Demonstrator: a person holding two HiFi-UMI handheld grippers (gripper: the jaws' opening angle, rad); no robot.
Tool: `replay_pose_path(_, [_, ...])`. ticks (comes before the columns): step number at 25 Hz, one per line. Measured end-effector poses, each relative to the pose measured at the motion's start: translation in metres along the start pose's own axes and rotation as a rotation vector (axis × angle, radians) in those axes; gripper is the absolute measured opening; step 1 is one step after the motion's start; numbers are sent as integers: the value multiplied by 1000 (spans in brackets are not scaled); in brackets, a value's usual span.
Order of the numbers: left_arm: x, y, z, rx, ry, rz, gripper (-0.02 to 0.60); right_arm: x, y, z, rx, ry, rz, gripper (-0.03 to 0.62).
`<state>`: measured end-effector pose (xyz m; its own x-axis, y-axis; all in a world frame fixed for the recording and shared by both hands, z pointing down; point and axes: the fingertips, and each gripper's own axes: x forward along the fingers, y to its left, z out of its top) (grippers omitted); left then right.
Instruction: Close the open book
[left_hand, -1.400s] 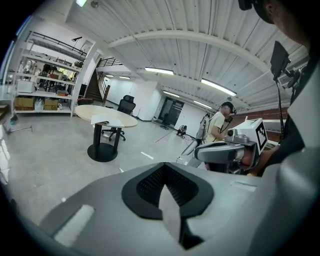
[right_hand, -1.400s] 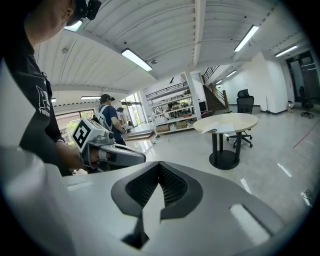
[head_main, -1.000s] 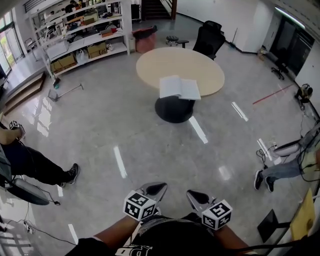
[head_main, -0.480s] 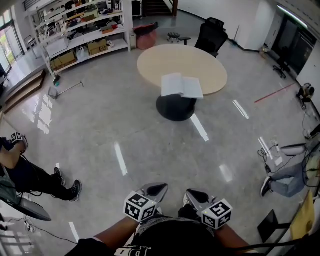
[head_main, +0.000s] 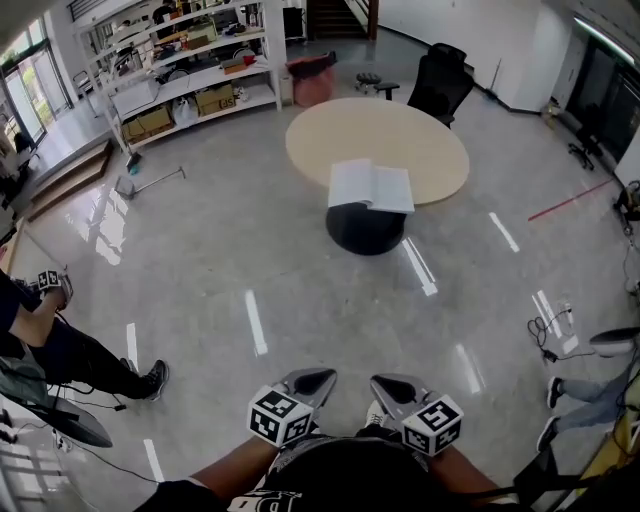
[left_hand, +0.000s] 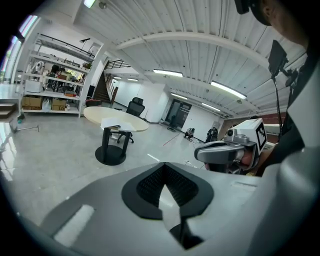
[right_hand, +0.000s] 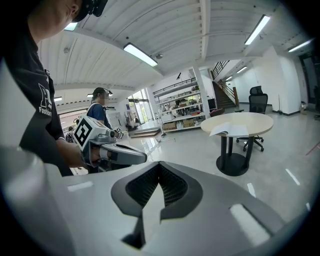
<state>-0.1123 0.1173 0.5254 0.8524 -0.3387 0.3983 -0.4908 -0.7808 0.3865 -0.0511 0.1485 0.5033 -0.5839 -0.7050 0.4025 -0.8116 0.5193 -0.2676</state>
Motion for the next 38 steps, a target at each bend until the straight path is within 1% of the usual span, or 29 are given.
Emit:
replay_pose_path(5, [56,-25,28,10,7,-7,8,-25,-63,14,27,-25,-7,8])
replay_pose_path(8, [93,-36,40,29,12,-5,8,-38,-97,17,27,-46,-2,8])
replay_pose_path(12, [137,-56,60,47,-5,5,8,-62,-142,17,40,-66,-6,8])
replay_pose_path(15, [160,-63,75,60,-16,20,8,-71,-168,19,49,-79,0,8])
replay_pose_path(18, [173,-63,79,63,-6,53,8,-75,-184,17,63,-88,15,8])
replay_pose_path(22, [176,-54,79,56,18,83,8,-68,-194,16,89,-86,32,8])
replay_pose_path(26, [178,-45,79,32,31,100,8,-58,-202,18,95,-72,47,8])
replay_pose_path(32, [191,-9,83,12,51,80,8,-26,-219,29,91,-63,29,8])
replay_pose_path(34, [196,3,94,17,58,59,8,-15,-225,40,101,-64,11,8])
replay_pose_path(38, [207,33,133,49,48,14,8,11,-237,70,92,-63,-21,8])
